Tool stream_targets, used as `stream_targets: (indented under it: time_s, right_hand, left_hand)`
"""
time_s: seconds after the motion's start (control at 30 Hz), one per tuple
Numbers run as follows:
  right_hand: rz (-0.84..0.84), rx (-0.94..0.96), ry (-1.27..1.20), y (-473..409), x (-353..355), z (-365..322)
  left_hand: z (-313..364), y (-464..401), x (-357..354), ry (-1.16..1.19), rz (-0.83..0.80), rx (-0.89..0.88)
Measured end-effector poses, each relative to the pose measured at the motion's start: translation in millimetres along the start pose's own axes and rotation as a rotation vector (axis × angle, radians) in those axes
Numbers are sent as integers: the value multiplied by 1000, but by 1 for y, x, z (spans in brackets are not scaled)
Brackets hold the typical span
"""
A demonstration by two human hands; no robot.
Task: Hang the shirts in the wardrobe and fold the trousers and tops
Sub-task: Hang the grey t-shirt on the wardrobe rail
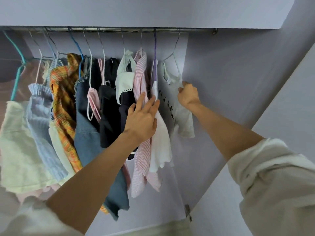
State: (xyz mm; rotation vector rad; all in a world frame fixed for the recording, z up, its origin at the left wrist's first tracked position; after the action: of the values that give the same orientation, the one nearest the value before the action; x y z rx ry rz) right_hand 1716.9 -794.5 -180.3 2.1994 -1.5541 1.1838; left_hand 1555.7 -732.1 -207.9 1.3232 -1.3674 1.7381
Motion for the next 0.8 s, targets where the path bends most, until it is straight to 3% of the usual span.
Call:
stream_targets:
  time_s: [0.17,0.37,0.53,0.67,0.8]
  right_hand:
    - [-24,73,41,18,0,8]
    - [74,231,231,27,25,-6]
    - [2,361,350,32,22,-19]
    - [-28,308,203,47,19,-2]
    - [196,371,33,101,36,15]
  left_hand:
    - [7,-1,0,68,-52,35]
    - [12,-2,6,131,-91,97]
    - [15,-1,5,117,-121,143]
    - [13,7,10,137,-94,173]
    - [7,41,18,222,84,273]
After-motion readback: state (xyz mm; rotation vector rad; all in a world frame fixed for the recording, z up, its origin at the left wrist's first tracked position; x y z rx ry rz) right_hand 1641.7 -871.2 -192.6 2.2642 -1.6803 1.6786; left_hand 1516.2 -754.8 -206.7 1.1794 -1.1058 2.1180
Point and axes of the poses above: each hand's wrist, its own y-axis away from the middle knuckle, its own x-axis out of the back of the hand, z = x × y, the point moved 10 cm from there along -y, towards the middle knuckle, and after that the axes turned 7 degrees about z, right-handed, at the moved point
